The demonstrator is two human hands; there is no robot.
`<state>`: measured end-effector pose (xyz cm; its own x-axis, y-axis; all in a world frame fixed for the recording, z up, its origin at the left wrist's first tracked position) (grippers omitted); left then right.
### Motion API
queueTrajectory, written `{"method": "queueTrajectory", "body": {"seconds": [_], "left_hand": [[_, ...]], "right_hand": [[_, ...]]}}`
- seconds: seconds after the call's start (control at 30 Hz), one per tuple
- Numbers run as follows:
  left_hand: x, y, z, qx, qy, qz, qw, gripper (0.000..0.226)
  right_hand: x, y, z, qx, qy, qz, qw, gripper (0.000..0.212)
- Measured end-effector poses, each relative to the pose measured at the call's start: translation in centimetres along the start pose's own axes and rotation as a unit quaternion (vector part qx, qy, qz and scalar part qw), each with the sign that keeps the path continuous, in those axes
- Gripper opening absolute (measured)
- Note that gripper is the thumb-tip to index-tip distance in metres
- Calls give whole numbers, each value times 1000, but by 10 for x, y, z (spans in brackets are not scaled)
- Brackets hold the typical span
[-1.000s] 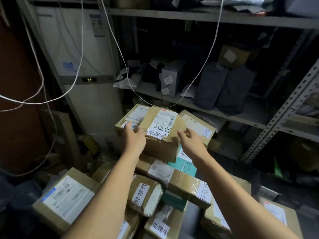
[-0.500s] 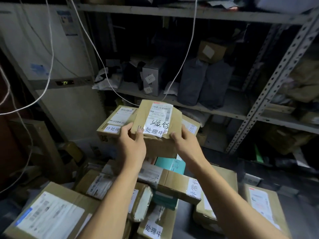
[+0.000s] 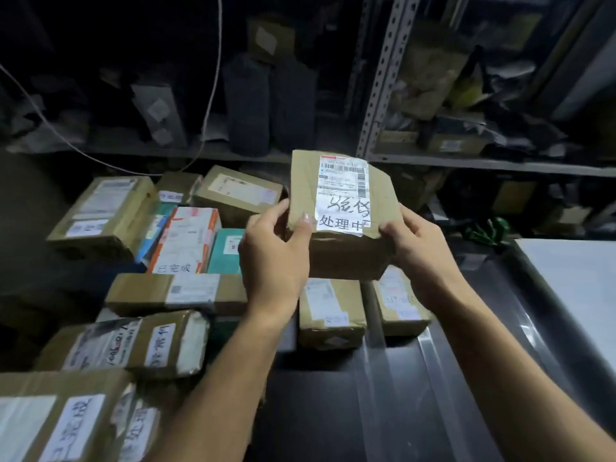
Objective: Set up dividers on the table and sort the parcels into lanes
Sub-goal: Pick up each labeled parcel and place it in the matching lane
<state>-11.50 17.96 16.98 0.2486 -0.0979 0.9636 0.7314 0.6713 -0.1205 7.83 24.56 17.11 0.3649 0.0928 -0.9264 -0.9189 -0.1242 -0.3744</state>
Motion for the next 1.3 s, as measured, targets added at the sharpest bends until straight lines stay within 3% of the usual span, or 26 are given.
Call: {"method": "queueTrajectory", "body": {"seconds": [0.23,0.43,0.6,0.87,1.13,1.3], "left_hand": [[-47,9,-102,-22,-71,-12,997,41],[-117,-12,-175,-14,-137,38,990,34],[-185,-20,-213,-7,-228,66,971,28],[-248,0,-215,-25,-276,64,959,21],[-266,16,-218,-58,-303,69,949,23],[-266,17,-220,-65,-302,73,948,23]], "right_hand": [[82,-30,-67,37,104,-17,994,19],[163,-4,-114,-76,197,-38,977,13],[210,29,-125,-144,246,-128,950,15],[244,58,-100,-165,306,-265,899,34],[255,67,-97,-187,330,-331,864,27],[256,67,-102,-188,330,-335,862,17]]}}
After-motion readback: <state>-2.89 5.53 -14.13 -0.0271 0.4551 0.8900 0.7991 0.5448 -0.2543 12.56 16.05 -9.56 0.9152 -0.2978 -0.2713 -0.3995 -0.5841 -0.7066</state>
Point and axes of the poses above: each hand's wrist, its own z-axis towards the middle knuckle, its own y-axis out of the palm, x = y × z, the point moved 5 cm from there along z, towards the middle knuckle, and after that the axes turned 7 degrees about -z, right-handed, at the moved point
